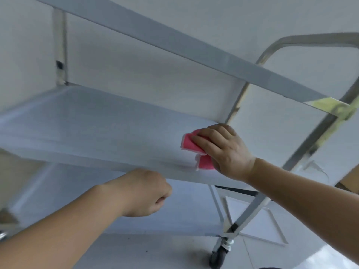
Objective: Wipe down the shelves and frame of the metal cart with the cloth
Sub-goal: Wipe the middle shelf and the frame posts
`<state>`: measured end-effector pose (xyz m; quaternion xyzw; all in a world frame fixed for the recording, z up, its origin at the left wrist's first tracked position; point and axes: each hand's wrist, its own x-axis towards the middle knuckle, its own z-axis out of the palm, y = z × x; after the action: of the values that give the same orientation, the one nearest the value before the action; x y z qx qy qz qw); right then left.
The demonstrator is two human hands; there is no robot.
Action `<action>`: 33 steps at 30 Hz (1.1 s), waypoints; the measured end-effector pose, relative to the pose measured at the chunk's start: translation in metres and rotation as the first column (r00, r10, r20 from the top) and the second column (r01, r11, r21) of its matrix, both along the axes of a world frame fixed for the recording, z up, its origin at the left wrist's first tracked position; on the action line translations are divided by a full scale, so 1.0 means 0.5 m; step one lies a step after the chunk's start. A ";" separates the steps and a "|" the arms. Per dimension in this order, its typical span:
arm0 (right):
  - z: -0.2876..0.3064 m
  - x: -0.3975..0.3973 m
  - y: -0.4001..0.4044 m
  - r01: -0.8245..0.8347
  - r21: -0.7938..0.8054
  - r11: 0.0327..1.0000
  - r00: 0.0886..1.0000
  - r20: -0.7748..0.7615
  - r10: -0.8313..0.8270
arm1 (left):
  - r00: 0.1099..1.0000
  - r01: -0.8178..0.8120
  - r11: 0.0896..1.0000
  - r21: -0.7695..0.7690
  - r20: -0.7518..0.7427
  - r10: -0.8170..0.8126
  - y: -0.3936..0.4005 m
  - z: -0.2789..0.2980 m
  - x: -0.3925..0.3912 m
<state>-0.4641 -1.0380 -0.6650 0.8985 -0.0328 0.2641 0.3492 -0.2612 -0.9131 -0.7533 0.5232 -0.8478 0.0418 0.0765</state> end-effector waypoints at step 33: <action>0.153 0.835 0.304 -0.261 -0.416 0.871 0.965 -0.081 0.250 | 0.762 -0.623 0.781 0.044 -0.192 0.619 0.363 0.006 0.434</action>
<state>-0.0466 -0.8861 -0.5887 0.8010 0.1485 0.2976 0.4978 -0.0443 -0.7314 -0.7504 0.7746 -0.6146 0.0227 0.1473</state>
